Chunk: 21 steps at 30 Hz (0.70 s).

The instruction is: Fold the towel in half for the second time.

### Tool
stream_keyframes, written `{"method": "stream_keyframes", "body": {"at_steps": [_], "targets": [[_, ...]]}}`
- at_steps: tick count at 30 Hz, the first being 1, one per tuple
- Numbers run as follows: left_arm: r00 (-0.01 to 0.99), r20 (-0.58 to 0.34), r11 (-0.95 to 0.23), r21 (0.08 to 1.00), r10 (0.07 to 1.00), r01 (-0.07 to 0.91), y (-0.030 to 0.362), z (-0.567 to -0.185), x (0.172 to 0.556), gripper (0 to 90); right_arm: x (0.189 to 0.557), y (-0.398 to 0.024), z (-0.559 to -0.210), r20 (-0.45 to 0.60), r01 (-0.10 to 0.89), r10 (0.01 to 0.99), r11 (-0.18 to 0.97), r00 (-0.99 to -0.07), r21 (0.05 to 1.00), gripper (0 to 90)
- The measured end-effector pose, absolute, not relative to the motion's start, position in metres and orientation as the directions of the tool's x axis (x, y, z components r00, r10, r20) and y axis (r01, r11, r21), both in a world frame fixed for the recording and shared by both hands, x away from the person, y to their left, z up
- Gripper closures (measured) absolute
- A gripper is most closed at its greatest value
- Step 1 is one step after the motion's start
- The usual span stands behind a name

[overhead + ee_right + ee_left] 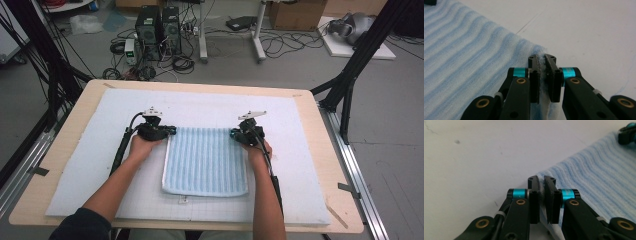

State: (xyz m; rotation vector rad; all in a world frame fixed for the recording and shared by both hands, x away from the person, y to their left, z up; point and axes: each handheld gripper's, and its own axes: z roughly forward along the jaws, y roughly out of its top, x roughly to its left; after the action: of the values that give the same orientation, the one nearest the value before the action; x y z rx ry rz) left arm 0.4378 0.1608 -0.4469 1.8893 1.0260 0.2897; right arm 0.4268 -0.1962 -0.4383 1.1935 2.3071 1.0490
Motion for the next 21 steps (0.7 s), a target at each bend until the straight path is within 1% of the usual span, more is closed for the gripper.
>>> {"method": "stream_keyframes", "body": {"at_steps": [2,4,8,11,15,21], "targets": [[0.623,-0.212,-0.197,0.831,0.753,0.521,0.162,-0.441,0.441,83.7,0.427,-0.198,-0.437,0.032,0.547,0.812,0.363,-0.583,0.755,83.1],[0.633,-0.199,-0.198,0.844,0.748,0.499,0.162,-0.436,0.444,83.7,0.428,-0.201,-0.436,0.044,0.541,0.818,0.338,-0.574,0.770,83.1],[0.640,-0.201,-0.184,0.856,0.742,0.483,0.162,-0.433,0.446,84.3,0.428,-0.206,-0.434,0.064,0.534,0.829,0.296,-0.555,0.792,83.0],[0.648,-0.200,-0.196,0.852,0.735,0.485,0.163,-0.433,0.446,84.8,0.427,-0.208,-0.432,0.075,0.530,0.827,0.285,-0.557,0.799,82.9],[0.655,-0.211,-0.187,0.855,0.726,0.483,0.165,-0.428,0.442,85.0,0.421,-0.207,-0.427,0.056,0.507,0.822,0.294,-0.566,0.810,82.9],[0.687,-0.191,-0.190,0.879,0.701,0.438,0.163,-0.412,0.430,85.0,0.409,-0.212,-0.421,0.068,0.483,0.818,0.267,-0.570,0.834,82.6]]}}
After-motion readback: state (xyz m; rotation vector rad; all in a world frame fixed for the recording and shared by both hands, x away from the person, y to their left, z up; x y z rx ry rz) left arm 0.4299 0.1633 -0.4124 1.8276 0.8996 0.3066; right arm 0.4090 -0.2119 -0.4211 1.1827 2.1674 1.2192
